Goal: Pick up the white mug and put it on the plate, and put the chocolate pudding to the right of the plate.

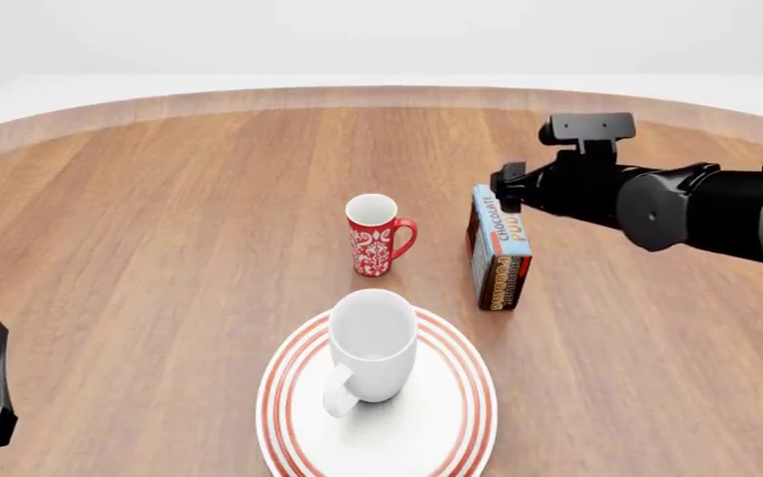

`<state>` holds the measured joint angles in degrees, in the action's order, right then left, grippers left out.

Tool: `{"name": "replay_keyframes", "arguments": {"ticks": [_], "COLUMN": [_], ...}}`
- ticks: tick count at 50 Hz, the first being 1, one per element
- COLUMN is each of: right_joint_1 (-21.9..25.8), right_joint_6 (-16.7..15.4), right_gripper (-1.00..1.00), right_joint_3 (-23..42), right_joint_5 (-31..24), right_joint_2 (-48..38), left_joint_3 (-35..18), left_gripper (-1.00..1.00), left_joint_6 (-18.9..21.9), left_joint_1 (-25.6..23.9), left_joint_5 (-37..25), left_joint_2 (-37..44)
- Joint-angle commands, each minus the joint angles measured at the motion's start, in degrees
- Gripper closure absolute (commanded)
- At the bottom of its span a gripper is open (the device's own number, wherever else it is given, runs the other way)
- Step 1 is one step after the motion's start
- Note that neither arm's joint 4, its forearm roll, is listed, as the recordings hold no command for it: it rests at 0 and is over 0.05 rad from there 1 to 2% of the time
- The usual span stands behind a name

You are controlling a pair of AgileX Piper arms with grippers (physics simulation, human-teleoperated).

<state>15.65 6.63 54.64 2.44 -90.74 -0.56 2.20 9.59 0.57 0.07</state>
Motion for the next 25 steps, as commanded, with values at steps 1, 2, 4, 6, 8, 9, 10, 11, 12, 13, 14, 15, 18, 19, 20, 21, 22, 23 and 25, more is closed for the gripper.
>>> {"name": "replay_keyframes", "arguments": {"ticks": [1, 2, 4, 6, 8, 9, 10, 11, 12, 13, 14, 15, 18, 19, 20, 21, 22, 23, 25], "right_joint_1": [-0.40, -0.43, -0.44, -0.49, -0.52, -0.57, -0.57, -0.57, -0.57, -0.58, -0.60, -0.56, -0.52, -0.53, -0.54, -0.54, -0.49, -0.47, -0.38], "right_joint_6": [0.33, 0.29, 0.22, 0.17, 0.11, 0.02, 0.01, -0.01, 0.01, -0.02, -0.06, -0.09, -0.20, -0.22, -0.23, -0.23, -0.30, -0.33, -0.39], "right_gripper": [-1.00, -1.00, -1.00, -1.00, -1.00, -1.00, -1.00, -1.00, -1.00, -1.00, -1.00, -1.00, -1.00, -1.00, -1.00, -1.00, -1.00, -1.00, -1.00], "right_joint_3": [-0.08, -0.04, -0.03, 0.03, 0.08, 0.05, 0.08, 0.12, 0.17, 0.19, 0.17, 0.19, 0.23, 0.27, 0.28, 0.28, 0.28, 0.28, 0.29], "right_joint_5": [0.52, 0.56, 0.59, 0.63, 0.73, 0.87, 0.89, 0.93, 0.92, 0.96, 1.01, 1.05, 1.21, 1.22, 1.24, 1.24, 1.32, 1.34, 1.44], "right_joint_2": [-1.10, -1.30, -1.37, -1.56, -1.85, -2.04, -2.17, -2.31, -2.40, -2.54, -2.58, -2.69, -3.06, -3.14, -3.16, -3.16, -3.29, -3.34, -3.48], "left_joint_3": [0.00, 0.00, 0.00, -0.01, -0.02, -0.01, -0.01, -0.01, -0.02, -0.04, -0.04, -0.06, -0.07, -0.08, -0.08, -0.08, -0.07, -0.06, -0.05], "left_gripper": [-1.00, -1.00, -1.00, -1.00, -1.00, -1.00, -1.00, -1.00, -1.00, -1.00, -1.00, -1.00, -1.00, -1.00, -1.00, -1.00, -1.00, -1.00, -1.00], "left_joint_6": [-0.14, -0.13, -0.13, -0.14, -0.13, -0.13, -0.13, -0.14, -0.13, -0.12, -0.12, -0.12, -0.12, -0.13, -0.13, -0.13, -0.15, -0.15, -0.17], "left_joint_1": [0.03, 0.03, 0.03, 0.06, 0.06, 0.06, 0.07, 0.08, 0.08, 0.07, 0.08, 0.09, 0.10, 0.11, 0.11, 0.11, 0.12, 0.12, 0.12], "left_joint_5": [0.06, 0.05, 0.05, 0.05, 0.05, 0.05, 0.06, 0.06, 0.06, 0.04, 0.03, 0.02, 0.02, -0.01, -0.01, -0.01, 0.00, 0.01, 0.02], "left_joint_2": [-0.01, -0.01, -0.01, -0.02, -0.02, -0.02, -0.02, -0.02, -0.02, -0.02, -0.02, -0.02, -0.01, -0.02, -0.02, -0.02, -0.02, -0.02, -0.01]}}
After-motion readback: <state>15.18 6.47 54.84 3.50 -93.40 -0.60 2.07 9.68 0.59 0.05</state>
